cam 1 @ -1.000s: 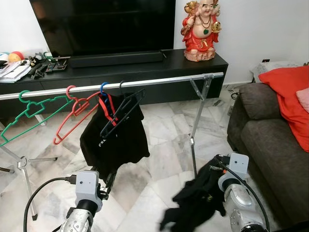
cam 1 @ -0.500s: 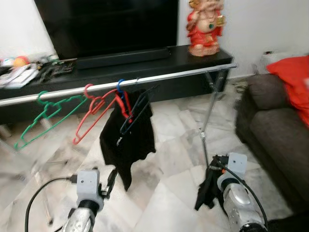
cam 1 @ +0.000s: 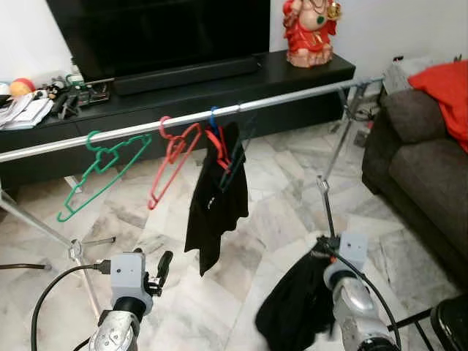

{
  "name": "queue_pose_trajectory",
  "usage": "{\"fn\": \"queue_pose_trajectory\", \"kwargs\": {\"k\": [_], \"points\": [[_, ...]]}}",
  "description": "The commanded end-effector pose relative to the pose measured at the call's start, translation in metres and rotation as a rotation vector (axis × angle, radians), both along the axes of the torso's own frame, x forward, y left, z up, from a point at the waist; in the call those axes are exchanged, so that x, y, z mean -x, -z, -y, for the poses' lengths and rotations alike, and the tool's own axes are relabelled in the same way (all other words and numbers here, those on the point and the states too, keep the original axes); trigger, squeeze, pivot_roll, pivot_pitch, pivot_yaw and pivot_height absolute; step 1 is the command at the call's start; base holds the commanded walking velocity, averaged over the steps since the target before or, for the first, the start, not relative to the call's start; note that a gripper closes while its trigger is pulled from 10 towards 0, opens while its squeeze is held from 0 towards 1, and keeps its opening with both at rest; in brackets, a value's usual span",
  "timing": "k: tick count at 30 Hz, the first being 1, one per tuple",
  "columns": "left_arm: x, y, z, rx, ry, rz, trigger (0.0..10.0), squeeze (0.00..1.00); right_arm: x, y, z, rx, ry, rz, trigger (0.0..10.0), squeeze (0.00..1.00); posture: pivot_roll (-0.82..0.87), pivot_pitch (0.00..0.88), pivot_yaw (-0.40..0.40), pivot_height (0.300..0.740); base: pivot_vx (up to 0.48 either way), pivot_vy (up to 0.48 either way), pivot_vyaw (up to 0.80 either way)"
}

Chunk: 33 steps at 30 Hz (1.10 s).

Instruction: Hang hanger

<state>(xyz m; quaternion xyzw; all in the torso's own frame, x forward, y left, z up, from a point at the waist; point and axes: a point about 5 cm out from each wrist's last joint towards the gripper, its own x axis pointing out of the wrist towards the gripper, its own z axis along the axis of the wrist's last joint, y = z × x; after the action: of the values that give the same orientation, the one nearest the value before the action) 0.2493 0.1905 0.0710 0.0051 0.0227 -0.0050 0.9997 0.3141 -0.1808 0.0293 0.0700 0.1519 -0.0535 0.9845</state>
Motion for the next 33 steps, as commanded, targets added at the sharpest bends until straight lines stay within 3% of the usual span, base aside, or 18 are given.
{"fn": "queue_pose_trajectory", "kwargs": {"k": [1,33], "points": [[0.0032,0.0027,-0.0037,0.013,-0.004,-0.023,10.0,0.0,-0.0065,-0.0091,-0.003,0.003,-0.006,0.043,10.0,0.0,-0.01,0.107,0.072,0.74,0.0,0.0,0.0],[0.0032,0.0005,0.003,0.005,0.038,-0.019,10.0,0.0,-0.0013,-0.0014,-0.0001,0.01,-0.002,0.014,10.0,0.0,-0.01,0.114,0.071,0.74,0.395,0.0,0.0]]}}
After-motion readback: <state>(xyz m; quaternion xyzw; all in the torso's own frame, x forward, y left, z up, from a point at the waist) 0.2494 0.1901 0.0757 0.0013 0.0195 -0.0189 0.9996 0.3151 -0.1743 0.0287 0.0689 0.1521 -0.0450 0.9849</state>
